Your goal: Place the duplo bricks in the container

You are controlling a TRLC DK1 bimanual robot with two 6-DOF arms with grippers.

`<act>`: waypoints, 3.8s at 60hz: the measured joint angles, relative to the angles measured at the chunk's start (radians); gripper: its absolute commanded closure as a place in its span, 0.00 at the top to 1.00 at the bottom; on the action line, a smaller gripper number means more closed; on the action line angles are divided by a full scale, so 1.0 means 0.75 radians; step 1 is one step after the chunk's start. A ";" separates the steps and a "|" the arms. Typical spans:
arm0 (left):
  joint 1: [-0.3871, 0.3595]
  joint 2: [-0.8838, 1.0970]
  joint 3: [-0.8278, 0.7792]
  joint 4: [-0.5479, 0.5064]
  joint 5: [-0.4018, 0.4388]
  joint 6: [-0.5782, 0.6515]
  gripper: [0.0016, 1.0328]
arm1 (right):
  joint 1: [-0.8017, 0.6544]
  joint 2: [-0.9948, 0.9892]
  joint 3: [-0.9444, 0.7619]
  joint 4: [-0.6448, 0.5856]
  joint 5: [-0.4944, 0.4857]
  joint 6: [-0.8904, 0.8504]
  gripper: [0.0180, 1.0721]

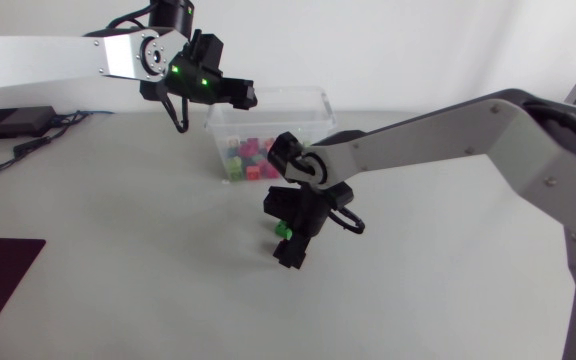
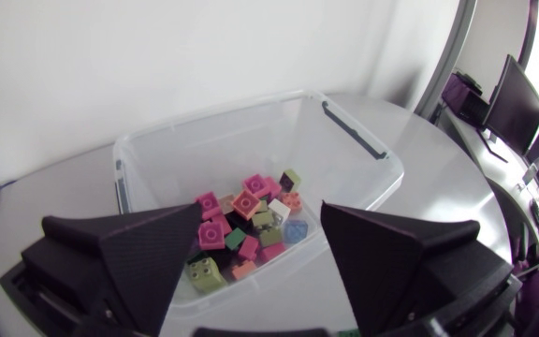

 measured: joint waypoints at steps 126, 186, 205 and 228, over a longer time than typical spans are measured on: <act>-0.461 0.155 -0.333 -0.401 -0.256 -0.039 0.70 | -0.357 -0.647 -0.090 0.067 -0.256 0.158 0.30; -0.424 0.114 -0.384 -0.454 -0.266 -0.094 0.24 | -0.462 -0.512 0.253 0.331 -0.315 0.408 0.30; -0.335 -0.367 -0.610 -0.310 -0.266 -0.089 0.24 | -0.397 -0.261 0.384 0.434 -0.233 0.477 0.30; -0.196 -0.540 -0.622 -0.121 -0.266 -0.083 0.24 | -0.330 -0.044 0.577 0.514 -0.148 0.481 0.30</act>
